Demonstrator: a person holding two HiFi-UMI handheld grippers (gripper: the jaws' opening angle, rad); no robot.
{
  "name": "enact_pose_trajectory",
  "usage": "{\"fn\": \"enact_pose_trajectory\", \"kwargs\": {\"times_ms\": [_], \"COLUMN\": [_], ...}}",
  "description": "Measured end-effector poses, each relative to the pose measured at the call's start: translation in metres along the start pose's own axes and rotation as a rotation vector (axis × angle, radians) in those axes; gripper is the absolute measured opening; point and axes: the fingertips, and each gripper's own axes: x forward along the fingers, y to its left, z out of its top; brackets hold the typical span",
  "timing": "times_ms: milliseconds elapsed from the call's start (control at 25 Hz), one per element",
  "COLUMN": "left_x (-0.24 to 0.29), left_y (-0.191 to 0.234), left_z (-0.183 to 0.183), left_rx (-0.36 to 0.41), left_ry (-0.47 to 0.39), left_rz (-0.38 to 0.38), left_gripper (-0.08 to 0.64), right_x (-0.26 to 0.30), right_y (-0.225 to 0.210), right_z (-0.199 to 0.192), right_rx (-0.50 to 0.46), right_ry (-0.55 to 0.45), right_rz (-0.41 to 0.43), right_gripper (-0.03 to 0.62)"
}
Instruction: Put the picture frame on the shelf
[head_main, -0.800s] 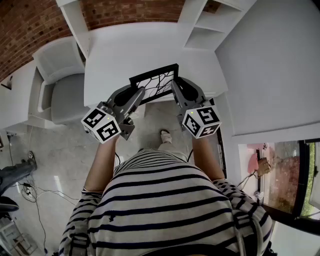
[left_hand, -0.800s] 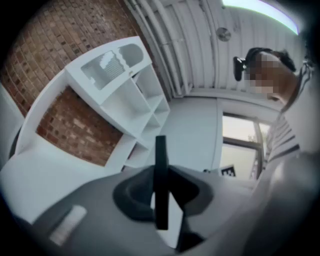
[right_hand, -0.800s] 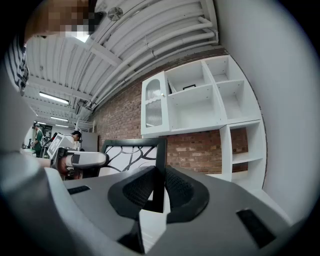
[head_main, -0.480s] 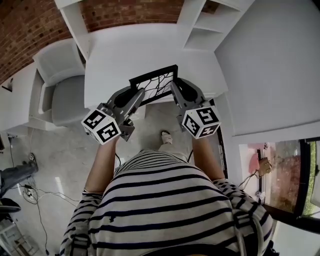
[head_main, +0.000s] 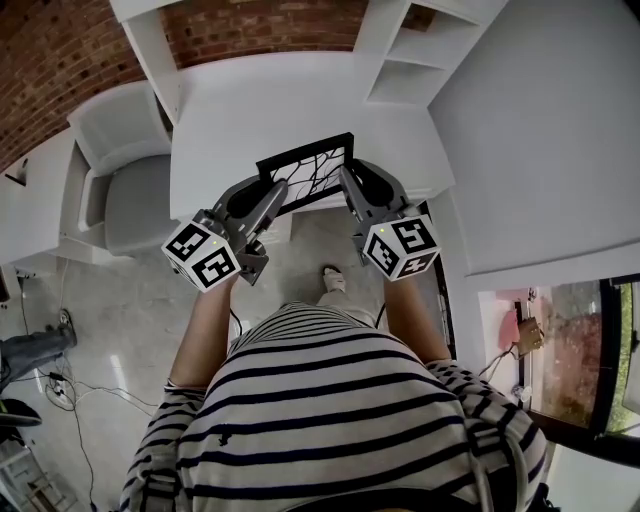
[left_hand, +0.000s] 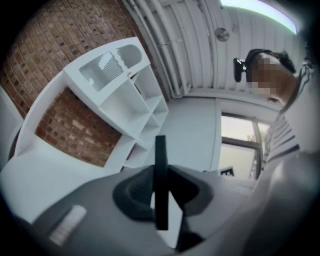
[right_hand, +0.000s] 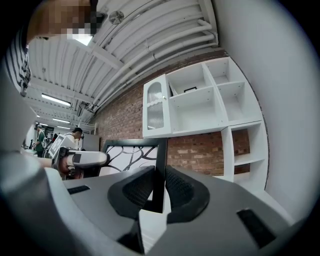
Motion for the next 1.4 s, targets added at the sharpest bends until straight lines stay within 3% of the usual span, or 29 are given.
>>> {"fn": "enact_pose_trajectory", "kwargs": {"times_ms": [880,1400], "left_x": [-0.004,0.017], "left_y": [-0.005,-0.001], "left_z": [0.003,-0.004], "left_rx": [0.011,-0.010], "left_ry": [-0.001,0.020], "left_rz": [0.000,-0.084], "left_gripper": [0.069,0.069], "right_x": [-0.002,-0.010], "right_y": [0.004,-0.014], "right_z": [0.001,-0.002], "right_rx": [0.013,0.012], "right_ry": [-0.007,0.001], "right_rz": [0.000,-0.084], "right_gripper": [0.063,0.063]}}
